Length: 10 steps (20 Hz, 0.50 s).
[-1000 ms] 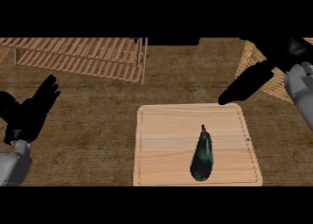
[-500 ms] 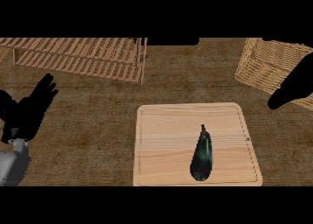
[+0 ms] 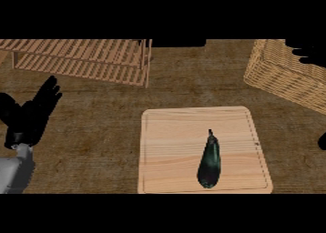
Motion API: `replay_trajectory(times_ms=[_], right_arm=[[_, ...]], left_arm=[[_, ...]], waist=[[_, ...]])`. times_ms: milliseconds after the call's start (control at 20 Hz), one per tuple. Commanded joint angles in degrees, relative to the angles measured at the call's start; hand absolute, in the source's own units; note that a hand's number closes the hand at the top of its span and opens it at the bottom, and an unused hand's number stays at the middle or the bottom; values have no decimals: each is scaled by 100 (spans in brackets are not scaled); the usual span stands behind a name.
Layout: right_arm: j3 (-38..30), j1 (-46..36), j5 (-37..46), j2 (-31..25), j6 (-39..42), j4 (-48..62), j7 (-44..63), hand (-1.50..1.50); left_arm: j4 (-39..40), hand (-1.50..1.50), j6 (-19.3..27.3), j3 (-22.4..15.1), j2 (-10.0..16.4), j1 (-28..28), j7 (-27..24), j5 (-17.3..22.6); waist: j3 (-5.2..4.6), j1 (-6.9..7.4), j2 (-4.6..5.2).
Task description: Pick the eggplant from the cutting board and place it in the basket
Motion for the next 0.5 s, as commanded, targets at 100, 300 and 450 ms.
replay_trajectory(times_ms=[100,300,450], right_arm=[[-87,1274,550,474,-574,-1351,103,-150],[424,1700,1872,1219,-910,-1392,-549,-150],[745,2340,2759,1661,-1032,-1337,-1253,-150]], left_arm=[[63,0,110,-62,-217,-134,98,-264],[381,0,-299,71,-251,264,-644,-197],[444,0,-434,272,-93,-41,-396,-103]], waist=[[2,11,11],[0,67,31],[2,66,32]])
